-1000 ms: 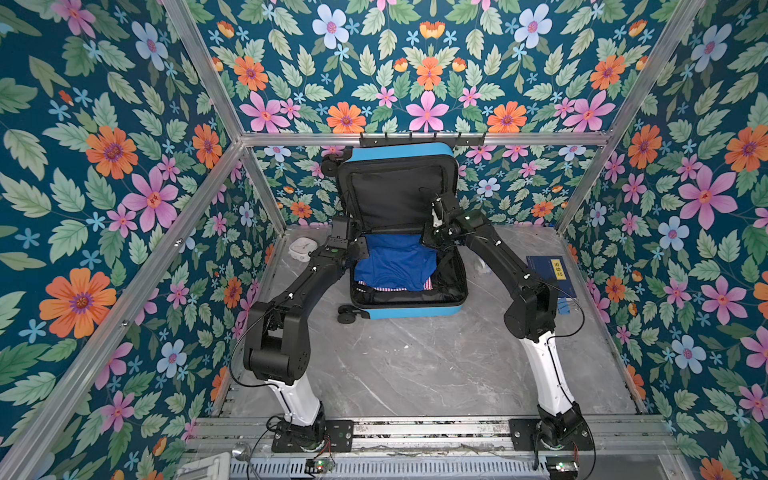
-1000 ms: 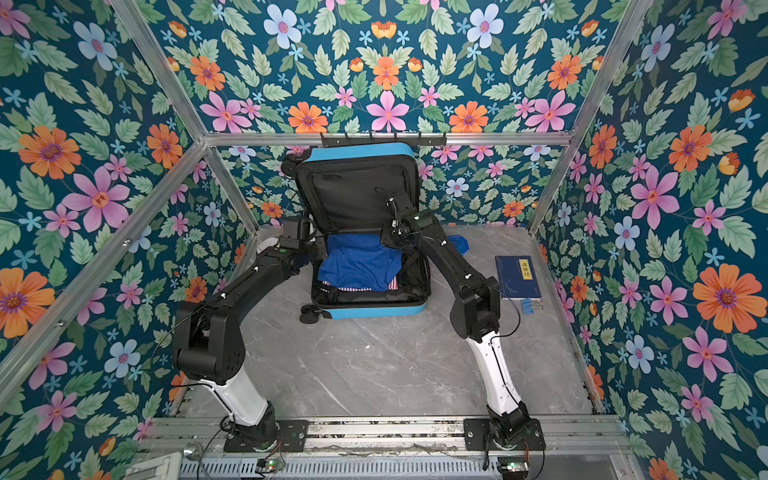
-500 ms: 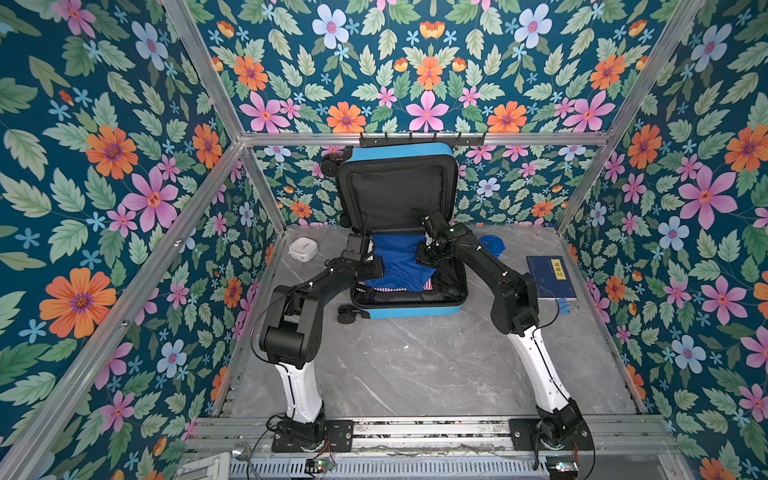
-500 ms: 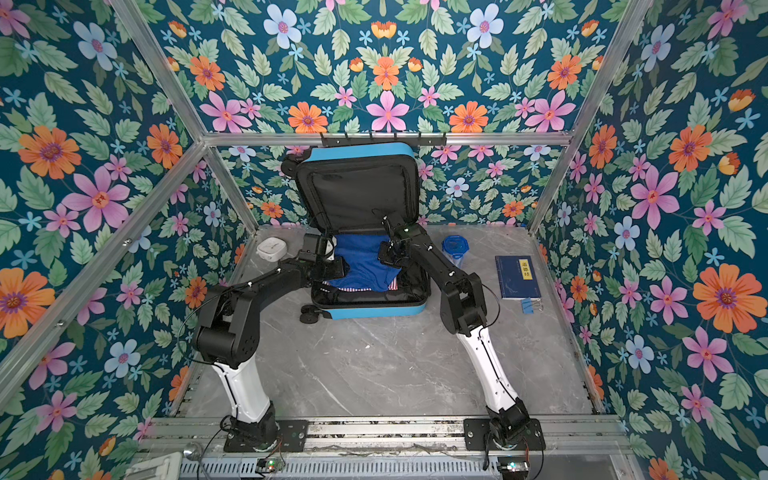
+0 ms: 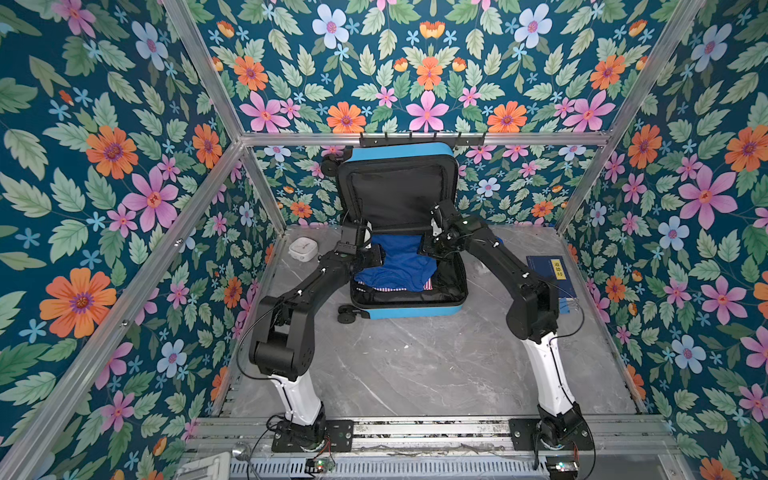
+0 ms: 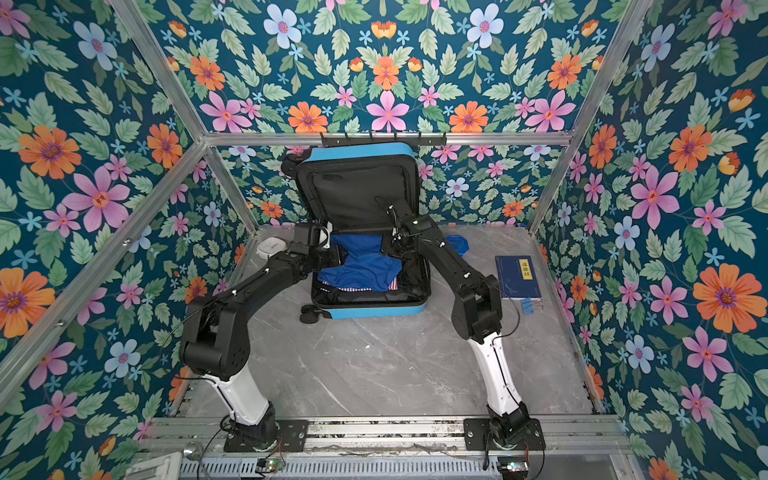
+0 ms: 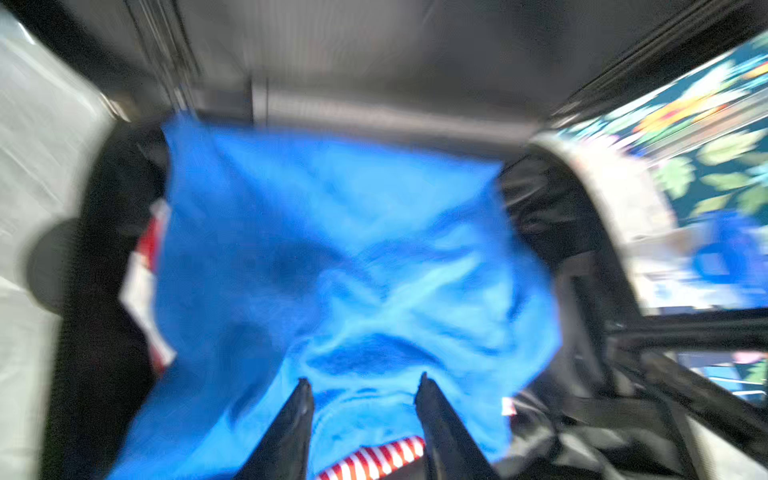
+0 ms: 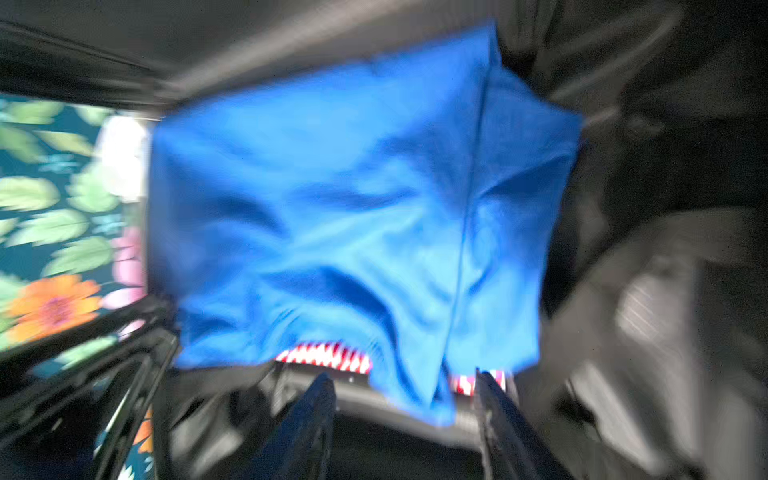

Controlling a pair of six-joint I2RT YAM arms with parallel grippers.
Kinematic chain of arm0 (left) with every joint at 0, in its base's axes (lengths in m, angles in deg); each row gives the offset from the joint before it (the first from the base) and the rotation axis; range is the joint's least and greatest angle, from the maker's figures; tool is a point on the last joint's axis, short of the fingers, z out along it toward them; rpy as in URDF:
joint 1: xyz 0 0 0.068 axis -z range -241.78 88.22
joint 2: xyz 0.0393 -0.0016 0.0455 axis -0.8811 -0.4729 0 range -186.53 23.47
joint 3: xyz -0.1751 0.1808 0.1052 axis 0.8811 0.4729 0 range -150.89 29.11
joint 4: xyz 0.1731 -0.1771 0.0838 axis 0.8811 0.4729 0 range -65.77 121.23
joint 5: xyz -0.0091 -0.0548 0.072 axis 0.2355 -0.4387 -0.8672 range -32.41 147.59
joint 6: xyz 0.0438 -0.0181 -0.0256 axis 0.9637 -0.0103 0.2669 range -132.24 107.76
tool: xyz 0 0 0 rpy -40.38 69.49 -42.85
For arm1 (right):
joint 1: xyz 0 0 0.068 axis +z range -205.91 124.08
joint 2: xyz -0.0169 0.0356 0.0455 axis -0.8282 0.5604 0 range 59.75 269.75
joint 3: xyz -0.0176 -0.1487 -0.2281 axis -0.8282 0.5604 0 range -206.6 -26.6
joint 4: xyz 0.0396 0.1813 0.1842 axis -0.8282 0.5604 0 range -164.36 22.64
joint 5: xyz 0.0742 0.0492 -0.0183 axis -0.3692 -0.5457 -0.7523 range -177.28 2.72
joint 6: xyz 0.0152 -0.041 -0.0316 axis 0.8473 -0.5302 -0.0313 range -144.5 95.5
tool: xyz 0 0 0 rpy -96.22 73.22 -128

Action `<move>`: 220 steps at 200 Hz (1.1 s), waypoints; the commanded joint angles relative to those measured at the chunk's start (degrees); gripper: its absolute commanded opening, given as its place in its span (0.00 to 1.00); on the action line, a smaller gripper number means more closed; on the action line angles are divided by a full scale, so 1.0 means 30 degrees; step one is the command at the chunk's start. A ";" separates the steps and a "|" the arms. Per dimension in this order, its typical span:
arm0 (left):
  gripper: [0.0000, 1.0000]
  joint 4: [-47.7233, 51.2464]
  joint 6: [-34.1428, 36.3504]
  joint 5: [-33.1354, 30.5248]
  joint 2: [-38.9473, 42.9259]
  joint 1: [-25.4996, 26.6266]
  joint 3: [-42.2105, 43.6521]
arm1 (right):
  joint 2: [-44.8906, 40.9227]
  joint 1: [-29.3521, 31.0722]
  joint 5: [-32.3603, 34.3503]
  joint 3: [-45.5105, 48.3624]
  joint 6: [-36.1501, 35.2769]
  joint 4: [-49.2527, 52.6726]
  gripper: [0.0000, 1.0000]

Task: Pack the luggage
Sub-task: 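Lower the blue cloth onto the striped shirt and open both grippers, then move the right gripper to the blue-lidded container while the left gripper withdraws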

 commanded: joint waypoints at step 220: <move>1.00 -0.1348 -0.4244 0.1815 1.6802 -0.0016 1.2930 | -0.3726 -0.5151 0.5771 0.3561 -0.5638 0.4821 0.99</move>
